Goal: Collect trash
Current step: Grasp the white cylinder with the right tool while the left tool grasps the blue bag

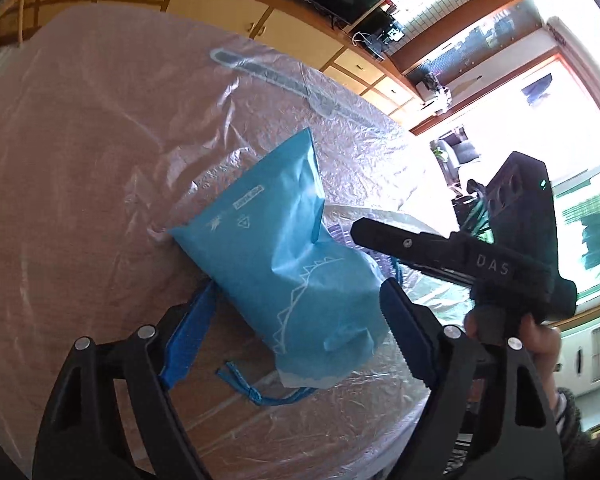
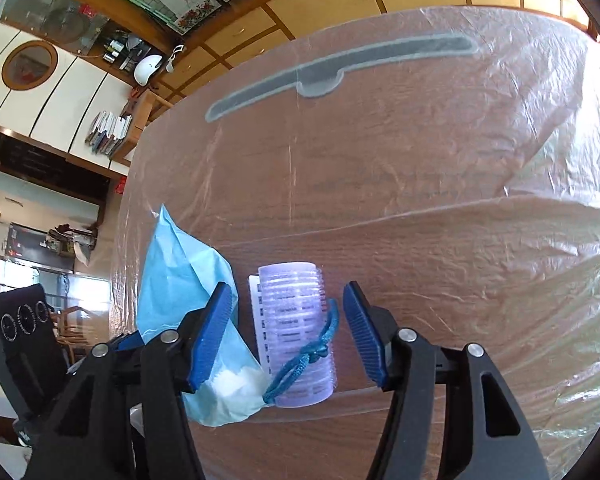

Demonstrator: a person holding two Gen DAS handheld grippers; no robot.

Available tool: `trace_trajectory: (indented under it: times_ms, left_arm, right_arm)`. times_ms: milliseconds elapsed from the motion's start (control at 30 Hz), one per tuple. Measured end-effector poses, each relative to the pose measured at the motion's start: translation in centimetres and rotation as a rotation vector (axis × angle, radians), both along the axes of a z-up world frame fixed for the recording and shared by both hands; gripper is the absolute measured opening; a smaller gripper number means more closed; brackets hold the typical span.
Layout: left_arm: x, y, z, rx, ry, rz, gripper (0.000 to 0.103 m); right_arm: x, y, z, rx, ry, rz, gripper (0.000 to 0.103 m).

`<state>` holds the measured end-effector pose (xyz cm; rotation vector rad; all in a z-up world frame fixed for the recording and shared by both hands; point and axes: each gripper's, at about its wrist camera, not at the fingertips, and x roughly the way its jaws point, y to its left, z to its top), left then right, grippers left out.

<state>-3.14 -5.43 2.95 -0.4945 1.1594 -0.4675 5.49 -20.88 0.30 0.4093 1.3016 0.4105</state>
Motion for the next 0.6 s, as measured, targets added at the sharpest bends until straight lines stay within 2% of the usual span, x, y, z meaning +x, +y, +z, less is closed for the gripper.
trace_trajectory:
  times_ms: [200,400,467,533,600]
  left_arm:
    - [0.5,0.4,-0.7,-0.026,0.041,0.002,0.084]
    - [2.4,-0.1,-0.7,-0.086,0.063,0.019,0.084]
    - [2.8,-0.1,-0.9,-0.118,0.085,0.029,0.075]
    - [3.2,0.0,-1.5,-0.144,0.118,0.041,0.054]
    - [3.3,0.2,-2.0,-0.146,0.139,0.04,0.043]
  right_arm:
    - [-0.1,-0.3,-0.2,-0.023,-0.004,-0.004,0.058]
    - [-0.5,-1.0,-0.8,0.041,-0.003,-0.024,0.058]
    - [-0.7,-1.4,-0.8,0.052,-0.009,-0.023,0.057]
    - [-0.9,-1.7,-0.9,0.052,-0.012,-0.025,0.05]
    - [-1.1,-2.3,-0.8,0.052,-0.02,-0.032,0.04]
